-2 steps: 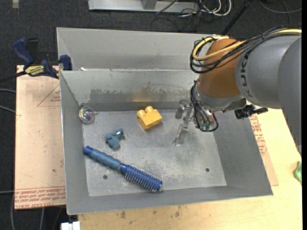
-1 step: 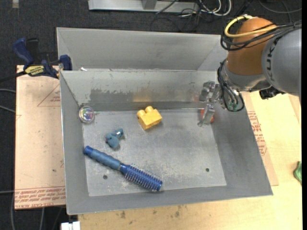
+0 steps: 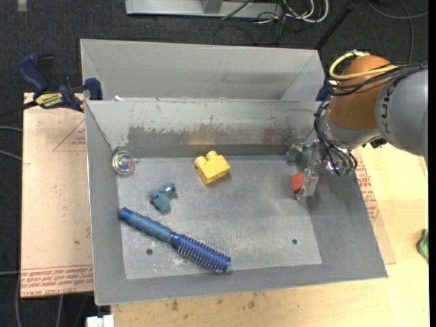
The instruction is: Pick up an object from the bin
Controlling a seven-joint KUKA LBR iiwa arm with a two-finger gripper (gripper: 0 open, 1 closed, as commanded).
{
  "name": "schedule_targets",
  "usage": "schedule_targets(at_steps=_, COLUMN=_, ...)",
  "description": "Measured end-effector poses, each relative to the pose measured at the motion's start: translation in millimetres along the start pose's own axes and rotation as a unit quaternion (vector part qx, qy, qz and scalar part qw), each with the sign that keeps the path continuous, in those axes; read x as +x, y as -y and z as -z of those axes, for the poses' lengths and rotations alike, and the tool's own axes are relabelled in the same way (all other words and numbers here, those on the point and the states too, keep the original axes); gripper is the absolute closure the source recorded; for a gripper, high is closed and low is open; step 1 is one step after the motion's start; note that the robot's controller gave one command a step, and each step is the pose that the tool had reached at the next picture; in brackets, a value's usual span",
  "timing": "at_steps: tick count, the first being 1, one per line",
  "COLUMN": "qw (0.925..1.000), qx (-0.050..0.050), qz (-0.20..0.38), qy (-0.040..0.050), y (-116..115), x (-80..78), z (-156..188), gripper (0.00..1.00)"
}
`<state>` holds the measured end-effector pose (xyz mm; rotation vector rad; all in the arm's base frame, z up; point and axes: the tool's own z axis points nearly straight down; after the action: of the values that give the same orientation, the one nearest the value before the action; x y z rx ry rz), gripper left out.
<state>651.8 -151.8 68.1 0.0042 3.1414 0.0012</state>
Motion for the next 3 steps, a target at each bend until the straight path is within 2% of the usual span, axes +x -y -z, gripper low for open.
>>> schedule_targets(at_steps=1, qw=0.9633, qx=0.001, qz=0.268, qy=0.0021, y=1, x=14.1, z=40, gripper=0.00)
schedule_targets(at_steps=2, qw=0.9810, qx=0.000, qz=0.194, qy=0.0009, y=2, x=21.3, z=22, gripper=0.00)
schedule_targets(at_steps=3, qw=0.9826, qx=0.001, qz=0.185, qy=0.0034, y=2, x=-3.6, z=26, gripper=0.00)
